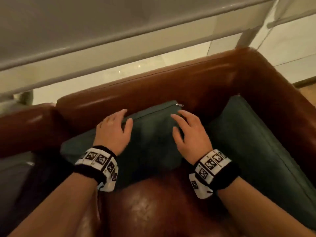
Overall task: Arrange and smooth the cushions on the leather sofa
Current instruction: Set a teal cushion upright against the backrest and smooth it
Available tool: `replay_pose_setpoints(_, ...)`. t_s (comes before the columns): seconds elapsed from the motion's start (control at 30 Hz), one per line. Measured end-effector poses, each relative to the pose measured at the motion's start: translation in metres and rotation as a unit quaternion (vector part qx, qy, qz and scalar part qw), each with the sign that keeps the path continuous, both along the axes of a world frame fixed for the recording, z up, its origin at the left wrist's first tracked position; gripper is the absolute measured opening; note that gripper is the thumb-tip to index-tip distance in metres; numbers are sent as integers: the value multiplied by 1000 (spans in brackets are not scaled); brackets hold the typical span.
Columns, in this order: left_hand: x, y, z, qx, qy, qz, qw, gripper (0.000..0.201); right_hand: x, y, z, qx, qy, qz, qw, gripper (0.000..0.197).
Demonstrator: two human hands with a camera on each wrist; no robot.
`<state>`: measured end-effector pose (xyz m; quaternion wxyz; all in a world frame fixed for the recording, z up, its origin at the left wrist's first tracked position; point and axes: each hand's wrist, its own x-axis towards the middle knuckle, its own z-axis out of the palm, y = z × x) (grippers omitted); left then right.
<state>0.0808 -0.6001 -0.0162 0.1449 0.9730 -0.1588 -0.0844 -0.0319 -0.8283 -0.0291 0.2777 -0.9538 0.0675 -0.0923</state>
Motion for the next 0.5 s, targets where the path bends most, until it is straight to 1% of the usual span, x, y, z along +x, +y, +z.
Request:
replay_pose_setpoints(0.03, -8, 19, -18, 36, 22, -5, 999, 62, 22, 22, -9, -37, 14, 70, 997, 48)
replay_pose_setpoints(0.07, -17, 34, -35, 68, 28, -24, 997, 66, 40, 40, -19, -83, 33, 134, 987, 51)
replay_pose_setpoints(0.1, -22, 47, -48, 92, 14, -41, 995, 66, 54, 48, -31, -131, 53, 180, 974, 53)
replay_pose_setpoints(0.13, -25, 62, -56, 104, -10, -41, 994, 65, 63, 48, -43, -168, 69, 195, 964, 54)
replay_pose_setpoints(0.17, -23, 79, -60, 111, -33, -16, 993, 63, 69, 41, -54, -191, 80, 178, 962, 56)
replay_pose_setpoints(0.2, -21, 98, -61, 106, -60, 34, 992, 61, 72, 29, -62, -196, 87, 132, 968, 58)
replay_pose_setpoints(0.23, -20, 121, -66, 92, -80, 104, 987, 60, 71, 19, -65, -171, 84, 61, 980, 60)
replay_pose_setpoints(0.27, -22, 141, -68, 50, -88, 191, 976, 60, 70, 10, -67, -109, 87, -22, 990, 61)
replay_pose_setpoints(0.3, -26, 158, -71, -25, -68, 280, 957, 62, 68, 5, -64, -8, 96, -108, 989, 63)
replay_pose_setpoints(0.33, -31, 168, -73, -118, -35, 353, 928, 65, 68, 2, -63, 122, 110, -188, 968, 63)
replay_pose_setpoints(0.37, -33, 172, -75, -204, 6, 399, 894, 63, 69, 1, -61, 243, 123, -248, 930, 59)
replay_pose_setpoints(0.4, -36, 168, -75, -270, 61, 422, 863, 59, 69, 4, -59, 325, 128, -290, 891, 53)
replay_pose_setpoints(0.43, -38, 162, -73, -312, 111, 429, 840, 57, 68, 8, -56, 337, 130, -310, 880, 50)
replay_pose_setpoints(0.47, -40, 157, -73, -330, 123, 429, 832, 55, 68, 12, -51, 309, 126, -316, 888, 52)
replay_pose_setpoints(0.5, -41, 154, -71, -327, 101, 436, 833, 54, 68, 16, -45, 266, 118, -316, 903, 54)
